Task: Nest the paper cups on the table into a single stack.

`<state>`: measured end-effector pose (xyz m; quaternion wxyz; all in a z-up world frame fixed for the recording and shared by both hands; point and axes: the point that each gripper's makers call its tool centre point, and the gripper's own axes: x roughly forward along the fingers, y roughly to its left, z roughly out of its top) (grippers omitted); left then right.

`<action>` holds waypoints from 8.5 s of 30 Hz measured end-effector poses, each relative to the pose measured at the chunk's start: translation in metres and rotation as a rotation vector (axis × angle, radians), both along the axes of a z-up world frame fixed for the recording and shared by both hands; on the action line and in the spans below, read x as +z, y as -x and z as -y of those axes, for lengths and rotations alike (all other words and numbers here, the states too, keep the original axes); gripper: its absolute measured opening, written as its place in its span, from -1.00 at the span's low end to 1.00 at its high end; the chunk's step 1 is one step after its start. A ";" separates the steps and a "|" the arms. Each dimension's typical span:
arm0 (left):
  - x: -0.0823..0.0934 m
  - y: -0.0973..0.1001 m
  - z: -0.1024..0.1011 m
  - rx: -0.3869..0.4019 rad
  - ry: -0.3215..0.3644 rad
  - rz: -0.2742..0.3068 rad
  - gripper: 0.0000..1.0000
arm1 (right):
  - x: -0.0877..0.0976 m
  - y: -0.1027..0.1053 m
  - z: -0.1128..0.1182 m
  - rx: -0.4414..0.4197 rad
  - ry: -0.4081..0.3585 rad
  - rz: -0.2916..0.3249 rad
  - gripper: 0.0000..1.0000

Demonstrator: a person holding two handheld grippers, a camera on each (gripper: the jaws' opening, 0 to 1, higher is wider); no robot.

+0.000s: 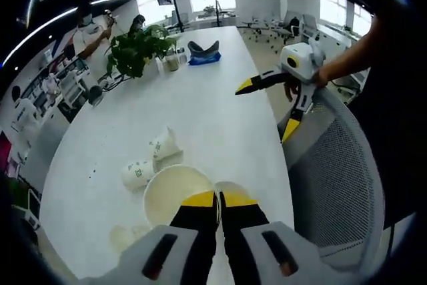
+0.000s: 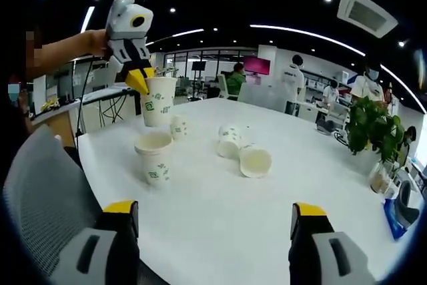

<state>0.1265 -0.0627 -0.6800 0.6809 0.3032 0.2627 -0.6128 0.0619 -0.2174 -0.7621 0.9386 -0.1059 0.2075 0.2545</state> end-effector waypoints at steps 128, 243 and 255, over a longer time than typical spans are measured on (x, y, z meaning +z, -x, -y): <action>-0.110 0.033 0.020 -0.032 -0.104 -0.253 -0.92 | -0.006 0.002 0.000 0.004 0.026 -0.032 0.81; -0.110 -0.153 -0.079 0.418 -0.068 -0.005 -0.99 | -0.010 0.001 0.005 -0.012 0.024 -0.044 0.81; -0.104 -0.151 -0.078 0.395 -0.066 0.027 -1.00 | -0.009 0.001 0.005 -0.009 0.025 -0.041 0.80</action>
